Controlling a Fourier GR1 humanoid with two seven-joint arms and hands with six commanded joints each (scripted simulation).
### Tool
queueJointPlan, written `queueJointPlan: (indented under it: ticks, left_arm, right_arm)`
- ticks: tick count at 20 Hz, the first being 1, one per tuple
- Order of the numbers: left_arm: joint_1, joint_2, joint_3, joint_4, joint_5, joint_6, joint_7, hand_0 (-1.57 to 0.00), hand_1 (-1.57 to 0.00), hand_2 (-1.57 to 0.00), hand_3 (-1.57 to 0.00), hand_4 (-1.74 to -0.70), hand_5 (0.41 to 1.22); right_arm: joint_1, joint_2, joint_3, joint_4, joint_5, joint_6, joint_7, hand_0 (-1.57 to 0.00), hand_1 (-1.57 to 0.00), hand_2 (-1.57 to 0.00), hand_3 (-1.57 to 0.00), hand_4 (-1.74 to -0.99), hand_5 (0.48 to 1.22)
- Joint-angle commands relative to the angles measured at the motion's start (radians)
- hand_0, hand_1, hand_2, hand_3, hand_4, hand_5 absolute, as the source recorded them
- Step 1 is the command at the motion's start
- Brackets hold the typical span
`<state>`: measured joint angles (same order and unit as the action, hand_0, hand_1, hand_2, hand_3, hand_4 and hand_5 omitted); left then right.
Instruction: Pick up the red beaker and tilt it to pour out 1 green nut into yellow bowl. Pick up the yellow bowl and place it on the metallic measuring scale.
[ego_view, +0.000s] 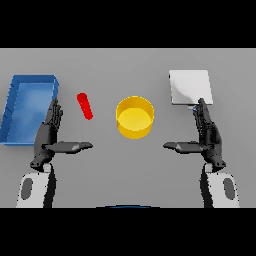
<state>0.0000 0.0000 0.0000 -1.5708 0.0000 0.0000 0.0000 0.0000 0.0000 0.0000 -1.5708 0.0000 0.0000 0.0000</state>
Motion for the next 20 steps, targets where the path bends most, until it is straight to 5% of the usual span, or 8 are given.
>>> queueJointPlan:
  ticks: [1,6,7,10,15,20]
  left_arm:
    - [0.002,0.001,0.001,-0.001,0.001,0.000,-0.001,0.00,0.00,0.00,0.00,-1.15,0.599]
    - [0.015,0.011,0.001,-0.021,0.006,-0.007,0.003,0.00,0.00,0.00,0.00,-1.15,0.599]
    - [0.048,0.032,-0.027,-0.053,-0.030,-0.016,-0.012,0.00,0.00,0.00,0.00,-1.15,0.599]
    - [0.119,0.069,-0.071,-0.142,-0.072,-0.038,-0.001,0.00,0.00,0.00,0.00,-1.16,0.599]
    - [0.113,0.086,-0.094,-0.155,-0.110,-0.036,0.054,0.00,0.00,0.00,0.00,-1.16,0.602]
    - [0.027,0.062,-0.098,-0.016,-0.147,-0.024,0.017,0.00,0.00,0.00,0.00,-1.21,0.615]
  right_arm:
    - [0.000,0.002,0.001,0.000,0.001,-0.002,0.000,0.00,0.00,0.00,0.00,-1.167,0.599]
    - [-0.008,0.015,0.013,-0.004,0.014,-0.014,0.005,0.00,0.00,0.00,0.00,-1.167,0.599]
    - [0.022,-0.019,0.063,-0.038,0.138,-0.055,-0.061,0.00,0.00,0.00,0.00,-1.167,0.599]
    - [0.092,-0.041,0.133,-0.087,0.297,-0.106,-0.095,0.00,0.00,0.00,0.00,-1.160,0.591]
    - [0.114,-0.040,0.140,-0.126,0.292,-0.095,-0.070,0.00,0.00,0.00,0.00,-1.192,0.600]
    - [0.102,-0.045,0.137,-0.128,0.277,-0.082,-0.078,0.00,0.00,0.00,0.00,-1.236,0.623]
